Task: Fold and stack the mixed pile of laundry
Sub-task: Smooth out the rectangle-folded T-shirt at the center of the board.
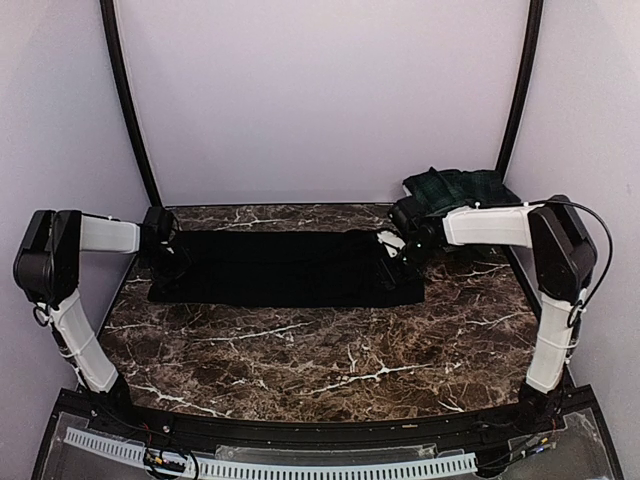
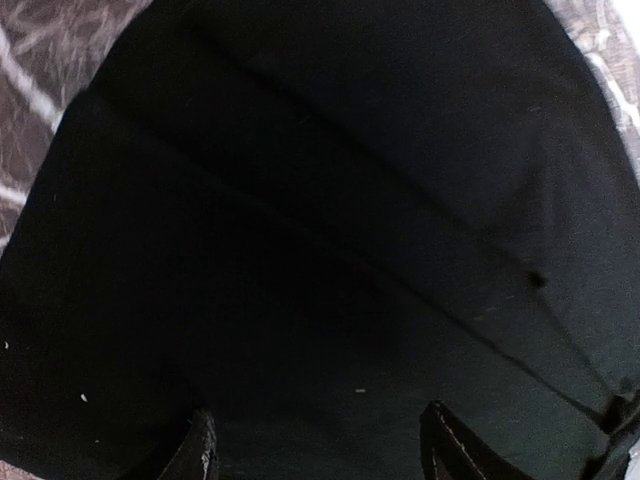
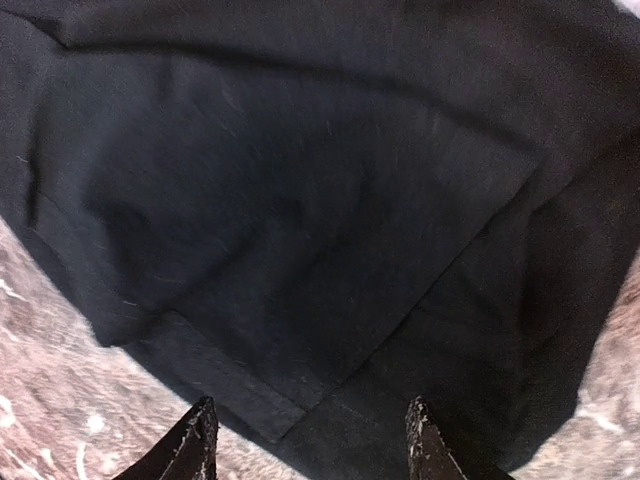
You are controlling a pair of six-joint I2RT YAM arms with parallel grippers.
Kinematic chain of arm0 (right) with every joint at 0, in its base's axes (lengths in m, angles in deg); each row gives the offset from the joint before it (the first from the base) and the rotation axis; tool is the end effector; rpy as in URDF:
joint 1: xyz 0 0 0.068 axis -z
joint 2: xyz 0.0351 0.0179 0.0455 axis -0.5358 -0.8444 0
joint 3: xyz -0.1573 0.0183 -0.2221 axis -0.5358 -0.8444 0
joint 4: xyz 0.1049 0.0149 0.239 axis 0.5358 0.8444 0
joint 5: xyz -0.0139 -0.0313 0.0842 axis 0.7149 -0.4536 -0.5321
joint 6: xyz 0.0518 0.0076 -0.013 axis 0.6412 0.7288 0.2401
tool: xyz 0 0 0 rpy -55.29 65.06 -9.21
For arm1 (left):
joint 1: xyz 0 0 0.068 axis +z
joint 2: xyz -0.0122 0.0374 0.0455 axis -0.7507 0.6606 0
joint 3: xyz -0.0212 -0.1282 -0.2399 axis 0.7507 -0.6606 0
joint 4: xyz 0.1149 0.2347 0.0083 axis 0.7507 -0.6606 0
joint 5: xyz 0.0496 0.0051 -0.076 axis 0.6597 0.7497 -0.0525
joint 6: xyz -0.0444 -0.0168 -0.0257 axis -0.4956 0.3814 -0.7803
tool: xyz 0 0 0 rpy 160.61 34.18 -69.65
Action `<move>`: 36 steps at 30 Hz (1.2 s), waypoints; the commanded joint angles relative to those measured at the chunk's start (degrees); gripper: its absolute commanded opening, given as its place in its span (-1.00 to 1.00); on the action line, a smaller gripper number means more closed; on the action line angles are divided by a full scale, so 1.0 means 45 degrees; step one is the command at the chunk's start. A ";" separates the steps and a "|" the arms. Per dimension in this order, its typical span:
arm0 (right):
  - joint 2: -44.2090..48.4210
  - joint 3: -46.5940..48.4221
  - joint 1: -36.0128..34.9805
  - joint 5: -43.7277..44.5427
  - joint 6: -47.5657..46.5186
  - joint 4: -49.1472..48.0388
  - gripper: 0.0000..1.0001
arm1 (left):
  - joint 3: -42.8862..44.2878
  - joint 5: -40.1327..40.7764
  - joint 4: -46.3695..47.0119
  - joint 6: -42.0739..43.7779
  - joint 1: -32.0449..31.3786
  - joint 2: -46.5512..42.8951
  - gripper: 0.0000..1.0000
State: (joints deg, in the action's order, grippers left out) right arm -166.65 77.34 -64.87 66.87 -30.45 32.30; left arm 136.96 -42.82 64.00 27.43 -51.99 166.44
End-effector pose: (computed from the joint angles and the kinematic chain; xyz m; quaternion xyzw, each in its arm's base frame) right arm 0.3318 0.2160 0.1868 -0.2405 0.9421 0.1270 0.1960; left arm 0.3510 -0.0231 0.1623 -0.3037 0.9126 -0.1358 0.2375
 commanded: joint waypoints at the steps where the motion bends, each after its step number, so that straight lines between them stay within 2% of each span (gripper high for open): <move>1: -0.0285 -0.0651 0.0125 -0.0327 0.0417 -0.0462 0.20 | -0.0493 0.0237 -0.0125 -0.0171 0.0087 0.0004 0.37; 8: 0.0064 -0.1392 0.0145 -0.0571 0.0765 -0.0235 0.18 | -0.1049 0.0413 -0.0257 -0.0558 0.0109 -0.0306 0.28; 13: 0.1019 -0.2144 0.0135 -0.1072 0.1070 -0.0450 0.22 | -0.1501 0.0614 -0.0329 -0.0449 0.0124 -0.1283 0.28; 17: 0.1717 -0.1678 0.0125 -0.1228 0.1298 -0.0370 0.25 | -0.1426 0.0335 0.0373 0.0311 -0.0171 -0.2346 0.34; 22: 0.3115 -0.1363 0.0126 -0.2030 0.1683 -0.0467 0.25 | -0.0659 -0.0499 0.1669 0.1657 -0.2152 -0.3552 0.38; 26: 0.3595 -0.1687 0.0127 -0.2922 0.2056 -0.0866 0.08 | -0.0441 -0.2242 0.3567 0.1827 -0.3923 -0.3451 0.32; 31: 0.3014 -0.2011 0.0125 -0.3422 0.2475 -0.1708 -0.07 | 0.0716 -0.3039 0.5013 0.1224 -0.6103 -0.1371 0.13; 36: 0.2293 -0.2394 0.0160 -0.3336 0.2591 -0.2325 -0.12 | 0.1647 -0.3050 0.5808 0.0625 -0.7357 0.0787 -0.01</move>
State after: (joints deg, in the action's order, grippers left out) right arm -153.85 68.27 -64.58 52.79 -20.09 25.44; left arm 142.08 -54.49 86.18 32.58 -82.02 164.94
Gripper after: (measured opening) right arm 0.448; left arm 0.525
